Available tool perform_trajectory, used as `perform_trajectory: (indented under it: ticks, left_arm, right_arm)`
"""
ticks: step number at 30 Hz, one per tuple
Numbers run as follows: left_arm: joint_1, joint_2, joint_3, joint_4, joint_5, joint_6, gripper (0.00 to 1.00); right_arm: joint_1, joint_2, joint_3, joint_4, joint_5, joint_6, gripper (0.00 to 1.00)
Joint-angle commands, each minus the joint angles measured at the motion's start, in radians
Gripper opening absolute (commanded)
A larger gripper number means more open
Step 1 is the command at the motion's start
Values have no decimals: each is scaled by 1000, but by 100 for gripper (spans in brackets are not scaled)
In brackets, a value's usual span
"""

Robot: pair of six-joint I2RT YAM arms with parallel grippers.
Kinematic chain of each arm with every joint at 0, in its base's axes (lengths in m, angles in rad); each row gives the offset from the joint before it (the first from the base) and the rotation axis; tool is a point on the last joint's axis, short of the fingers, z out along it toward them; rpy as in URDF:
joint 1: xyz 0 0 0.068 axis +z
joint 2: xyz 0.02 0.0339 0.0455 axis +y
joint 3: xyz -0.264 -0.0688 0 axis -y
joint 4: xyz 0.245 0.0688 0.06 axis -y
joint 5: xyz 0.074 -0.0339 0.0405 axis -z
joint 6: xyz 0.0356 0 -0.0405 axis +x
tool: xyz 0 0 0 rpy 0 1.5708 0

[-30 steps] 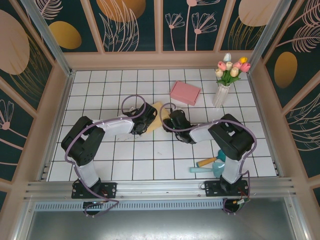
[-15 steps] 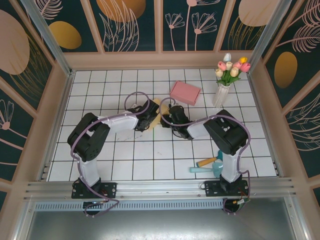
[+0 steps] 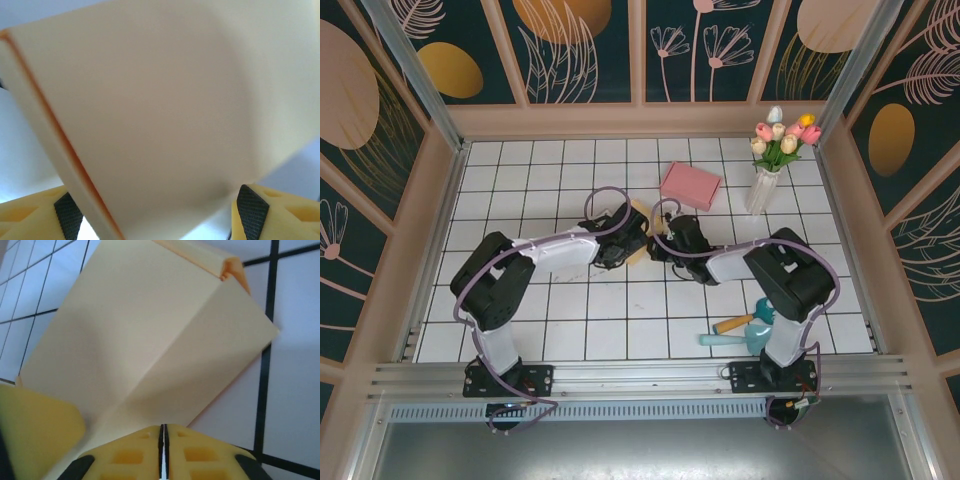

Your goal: Fold the paper box

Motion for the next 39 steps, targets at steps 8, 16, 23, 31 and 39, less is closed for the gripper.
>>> perform_trajectory:
  ticks: [8, 16, 23, 31, 39]
  left_arm:
    - [98, -180, -67, 271, 103, 374, 85]
    - [236, -112, 59, 319, 254, 719, 86]
    - [303, 127, 202, 313, 341, 789, 84]
    - [309, 249, 199, 471, 493, 730, 81]
    - [300, 340, 176, 599, 663, 527, 74]
  right_arm:
    - [-134, -31, 25, -96, -108, -34, 0]
    - [-225, 8, 80, -145, -181, -41, 0]
    - [-258, 89, 155, -169, -287, -58, 0]
    - [-266, 201, 243, -178, -304, -53, 0]
    - [-267, 277, 279, -155, -332, -38, 0]
